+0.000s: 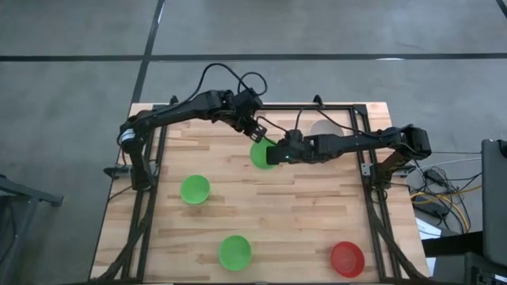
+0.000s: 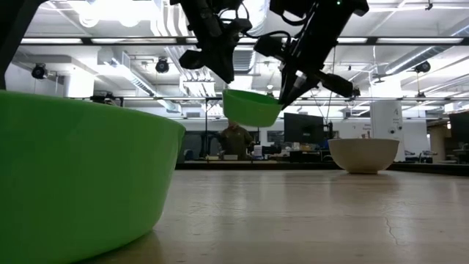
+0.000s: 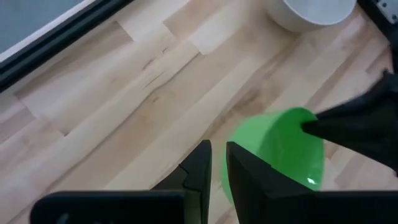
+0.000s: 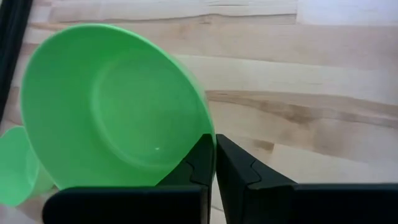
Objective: Nest bowls inside each other
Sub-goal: Stack the top right green bowl on top of the gray bowl
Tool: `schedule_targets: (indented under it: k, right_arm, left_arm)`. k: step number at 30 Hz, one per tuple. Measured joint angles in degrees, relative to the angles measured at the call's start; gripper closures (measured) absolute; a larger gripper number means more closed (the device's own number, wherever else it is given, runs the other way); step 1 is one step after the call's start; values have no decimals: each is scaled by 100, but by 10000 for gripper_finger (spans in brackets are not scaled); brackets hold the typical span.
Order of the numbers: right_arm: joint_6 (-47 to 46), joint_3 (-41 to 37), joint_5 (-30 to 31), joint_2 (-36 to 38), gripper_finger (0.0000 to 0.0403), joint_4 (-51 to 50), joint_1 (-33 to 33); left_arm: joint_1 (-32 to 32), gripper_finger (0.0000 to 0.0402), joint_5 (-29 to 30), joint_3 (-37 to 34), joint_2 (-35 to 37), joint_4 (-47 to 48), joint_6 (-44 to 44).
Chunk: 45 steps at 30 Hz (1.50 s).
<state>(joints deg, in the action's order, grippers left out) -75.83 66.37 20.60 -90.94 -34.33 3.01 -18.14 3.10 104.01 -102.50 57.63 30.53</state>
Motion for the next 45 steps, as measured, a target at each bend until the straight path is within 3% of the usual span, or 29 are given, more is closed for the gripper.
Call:
schedule_targets:
  k: [12, 18, 32, 45]
  right_arm:
    - [256, 0, 35, 80, 394, -217, 141]
    - [391, 0, 35, 243, 394, -332, 241]
    - [509, -2, 258, 898, 394, -1068, 504]
    - [231, -7, 664, 1777, 394, -2159, 570]
  left_arm:
    - [-5, 348, -12, -4, 110, 36, -234]
    - [-1, 348, 357, -5, 331, -14, -555]
    - [181, 348, 452, -40, 520, -941, -1449]
    - [252, 348, 397, -1202, 783, -2227, -1680]
